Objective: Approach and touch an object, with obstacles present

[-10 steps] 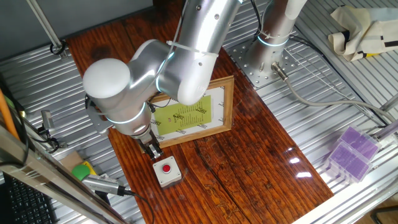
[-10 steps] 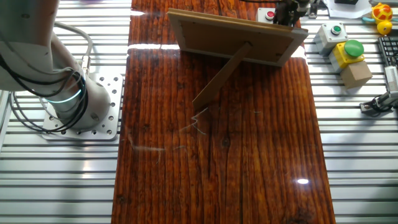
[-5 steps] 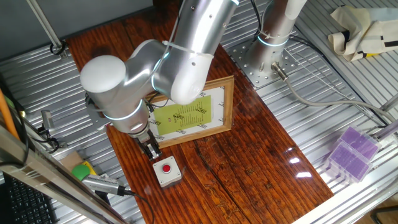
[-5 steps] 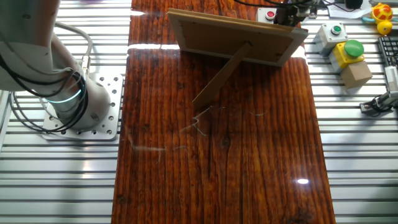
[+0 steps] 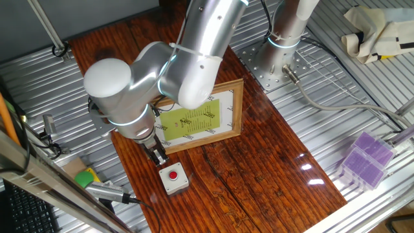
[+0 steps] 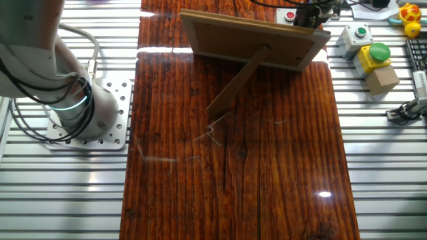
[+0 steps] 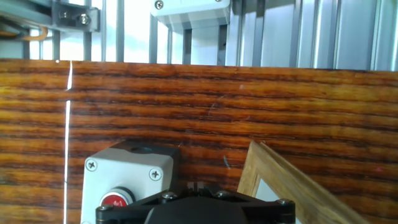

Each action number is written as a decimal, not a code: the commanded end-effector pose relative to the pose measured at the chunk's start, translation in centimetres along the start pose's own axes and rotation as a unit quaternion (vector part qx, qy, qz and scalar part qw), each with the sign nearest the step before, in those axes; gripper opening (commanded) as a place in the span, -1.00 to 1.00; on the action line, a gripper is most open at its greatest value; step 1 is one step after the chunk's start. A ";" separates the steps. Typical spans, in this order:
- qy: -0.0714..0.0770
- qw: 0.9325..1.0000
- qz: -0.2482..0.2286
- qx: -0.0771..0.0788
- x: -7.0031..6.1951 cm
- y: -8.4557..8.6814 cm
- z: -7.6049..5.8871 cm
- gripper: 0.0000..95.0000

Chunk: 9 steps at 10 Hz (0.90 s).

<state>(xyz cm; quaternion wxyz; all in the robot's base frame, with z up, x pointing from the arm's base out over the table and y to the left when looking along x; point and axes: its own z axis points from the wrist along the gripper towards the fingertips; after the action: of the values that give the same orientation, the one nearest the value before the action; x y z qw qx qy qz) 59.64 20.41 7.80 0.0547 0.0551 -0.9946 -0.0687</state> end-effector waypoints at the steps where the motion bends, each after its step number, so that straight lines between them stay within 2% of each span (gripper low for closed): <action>1: 0.004 1.000 -0.018 0.000 -0.2 0.1 0.1 -1.00; 5: 0.004 1.000 -0.015 0.000 -0.2 0.1 0.1 -1.00; 9: 0.003 1.000 -0.001 -0.001 -0.5 1.4 0.7 -1.00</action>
<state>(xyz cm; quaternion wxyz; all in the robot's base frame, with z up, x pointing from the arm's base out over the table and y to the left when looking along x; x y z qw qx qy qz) 60.03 22.10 7.12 0.0587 0.0547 -0.9944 -0.0692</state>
